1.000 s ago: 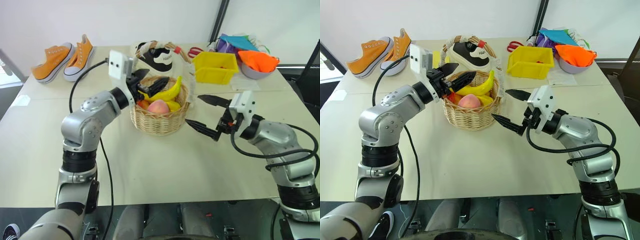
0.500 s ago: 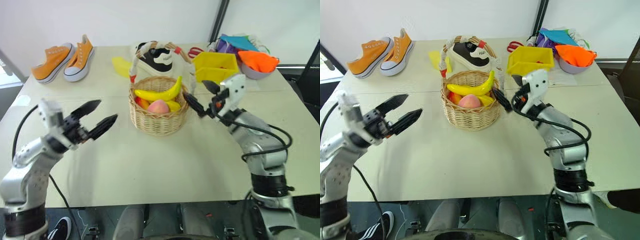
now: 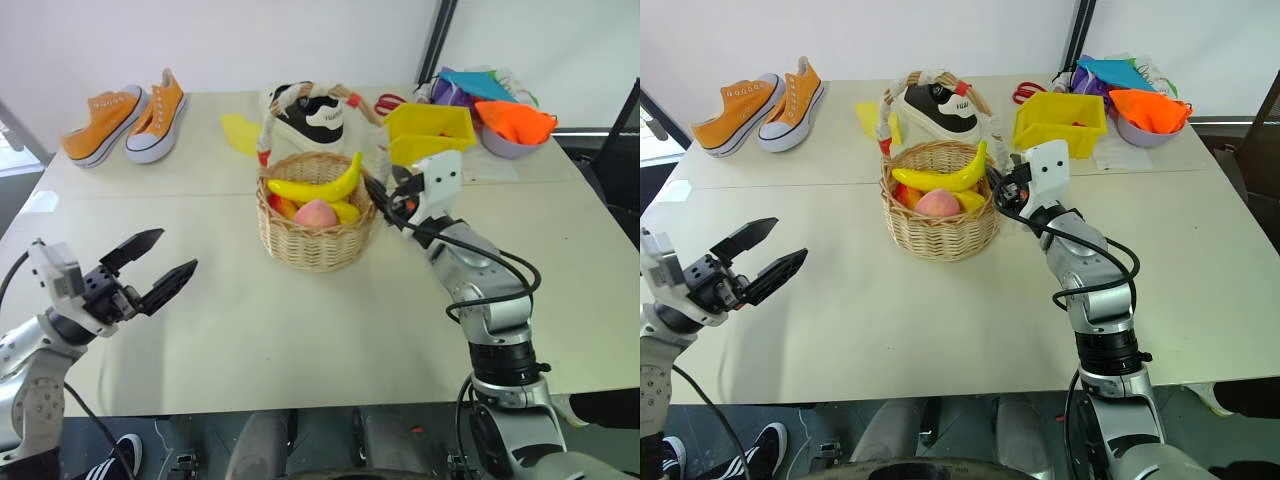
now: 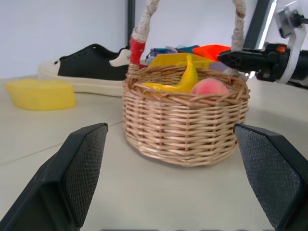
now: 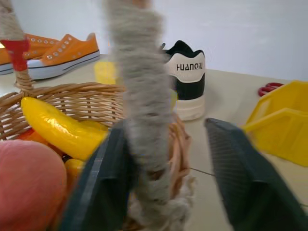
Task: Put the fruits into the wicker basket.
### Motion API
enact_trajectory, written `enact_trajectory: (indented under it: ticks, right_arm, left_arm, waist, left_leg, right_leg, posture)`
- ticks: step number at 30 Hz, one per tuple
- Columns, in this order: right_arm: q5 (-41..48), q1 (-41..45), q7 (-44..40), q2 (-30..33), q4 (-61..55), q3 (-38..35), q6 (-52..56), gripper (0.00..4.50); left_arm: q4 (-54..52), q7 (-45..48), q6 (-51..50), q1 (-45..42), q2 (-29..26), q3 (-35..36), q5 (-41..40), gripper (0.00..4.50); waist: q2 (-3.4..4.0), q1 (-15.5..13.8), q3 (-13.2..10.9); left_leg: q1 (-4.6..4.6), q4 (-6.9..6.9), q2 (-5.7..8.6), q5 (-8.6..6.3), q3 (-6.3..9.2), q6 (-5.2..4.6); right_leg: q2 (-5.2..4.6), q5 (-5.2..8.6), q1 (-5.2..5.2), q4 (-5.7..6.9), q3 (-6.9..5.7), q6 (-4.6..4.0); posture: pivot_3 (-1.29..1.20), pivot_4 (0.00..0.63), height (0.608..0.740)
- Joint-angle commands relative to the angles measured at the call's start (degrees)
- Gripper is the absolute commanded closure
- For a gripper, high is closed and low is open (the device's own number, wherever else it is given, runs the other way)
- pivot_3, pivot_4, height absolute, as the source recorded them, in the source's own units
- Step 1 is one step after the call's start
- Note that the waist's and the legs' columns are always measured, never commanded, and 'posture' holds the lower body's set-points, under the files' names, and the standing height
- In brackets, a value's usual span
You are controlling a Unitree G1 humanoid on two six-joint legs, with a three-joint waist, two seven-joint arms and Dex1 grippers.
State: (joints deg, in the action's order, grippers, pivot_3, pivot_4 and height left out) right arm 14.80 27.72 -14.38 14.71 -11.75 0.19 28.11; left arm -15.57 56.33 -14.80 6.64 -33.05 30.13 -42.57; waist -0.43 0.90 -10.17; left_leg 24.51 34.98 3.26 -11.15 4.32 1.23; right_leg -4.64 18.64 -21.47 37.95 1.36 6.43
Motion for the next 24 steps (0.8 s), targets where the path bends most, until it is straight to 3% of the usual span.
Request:
enact_trajectory:
  ticks: [1,6,13,18,24]
  right_arm:
    - [0.2,2.0,-0.7,0.6,-0.3,-2.1,-2.0,4.28]
    - [0.8,3.5,-2.4,3.5,3.8,-6.7,-4.1,4.4]
    - [8.8,3.6,-12.4,13.2,8.5,-17.5,-4.9,4.4]
    - [13.1,-1.0,-20.7,23.7,11.9,-25.6,-3.5,4.4]
    - [10.6,-6.5,-22.5,29.2,19.6,-31.7,-9.9,4.4]
  left_arm:
    - [-1.2,0.5,0.8,0.1,-0.2,-0.1,-1.0,0.0]
    - [-1.9,-0.3,0.1,-1.8,1.1,-3.6,-1.5,0.0]
    - [-1.7,-1.7,-2.5,-7.1,2.5,-9.2,-2.9,0.0]
    - [-0.4,-0.4,-4.5,-11.7,2.3,-14.6,-1.8,0.0]
    - [3.4,-0.7,-3.5,-17.6,4.8,-19.8,1.0,0.0]
  waist:
    - [0.0,-0.1,0.0]
    - [0.02,-0.2,0.0]
    - [0.11,-0.2,-0.1]
    - [0.16,-0.3,-0.1]
    - [0.18,0.0,-0.1]
  left_leg:
    - [0.0,0.01,0.0,0.0,0.0,0.0]
    - [0.0,0.01,0.01,0.0,0.0,0.0]
    - [0.04,-0.02,0.02,0.0,-0.03,-0.01]
    - [0.05,-0.01,0.01,0.0,-0.04,-0.05]
    - [0.0,0.07,0.0,-0.01,-0.14,-0.06]
  right_leg:
    - [0.0,0.0,0.0,0.0,0.0,0.0]
    - [-0.01,0.0,0.01,-0.02,0.0,0.0]
    - [0.0,-0.02,0.12,-0.03,-0.01,0.03]
    - [0.03,-0.01,0.18,-0.05,-0.05,0.06]
    - [0.05,-0.02,0.23,-0.02,-0.01,0.07]
  posture:
    - [0.0,0.15,0.74]
    - [0.0,0.15,0.74]
    - [0.0,0.15,0.74]
    - [0.0,0.15,0.74]
    - [0.0,0.15,0.74]
